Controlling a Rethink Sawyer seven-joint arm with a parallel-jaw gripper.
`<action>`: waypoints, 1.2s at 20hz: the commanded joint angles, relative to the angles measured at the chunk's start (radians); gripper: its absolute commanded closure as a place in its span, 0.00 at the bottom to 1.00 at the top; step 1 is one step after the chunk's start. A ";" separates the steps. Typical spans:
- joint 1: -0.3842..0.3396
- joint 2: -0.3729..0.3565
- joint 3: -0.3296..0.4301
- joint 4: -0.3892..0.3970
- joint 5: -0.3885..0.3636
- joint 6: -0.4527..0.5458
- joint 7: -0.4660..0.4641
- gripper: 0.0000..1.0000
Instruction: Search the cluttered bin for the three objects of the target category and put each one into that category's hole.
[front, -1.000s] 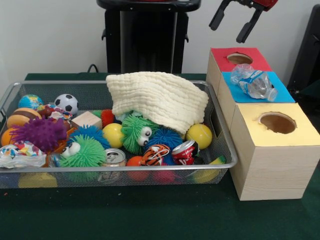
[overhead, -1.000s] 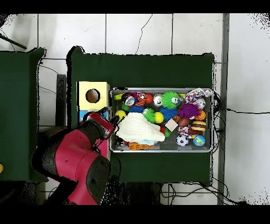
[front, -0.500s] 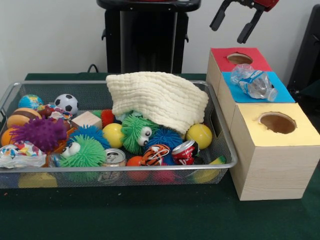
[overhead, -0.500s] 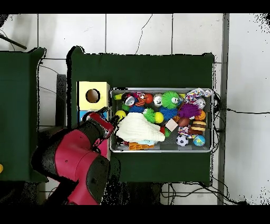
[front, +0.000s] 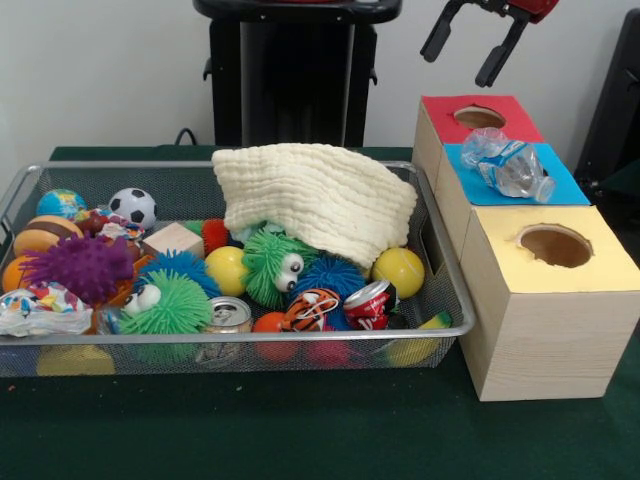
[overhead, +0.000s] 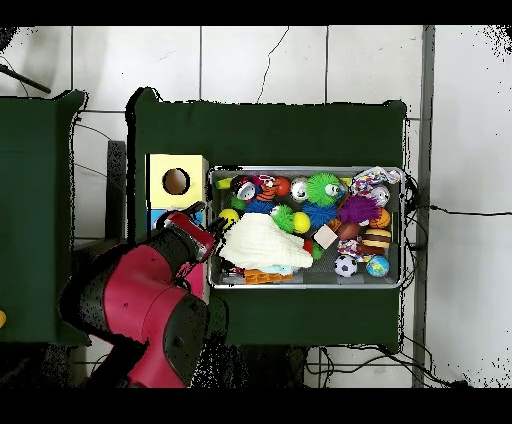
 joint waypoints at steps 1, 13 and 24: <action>-0.034 0.014 0.136 0.028 -0.048 -0.038 0.111 0.00; -0.033 0.012 0.139 0.031 -0.056 -0.044 0.118 0.00; -0.042 0.023 0.146 0.027 -0.057 -0.064 0.123 0.00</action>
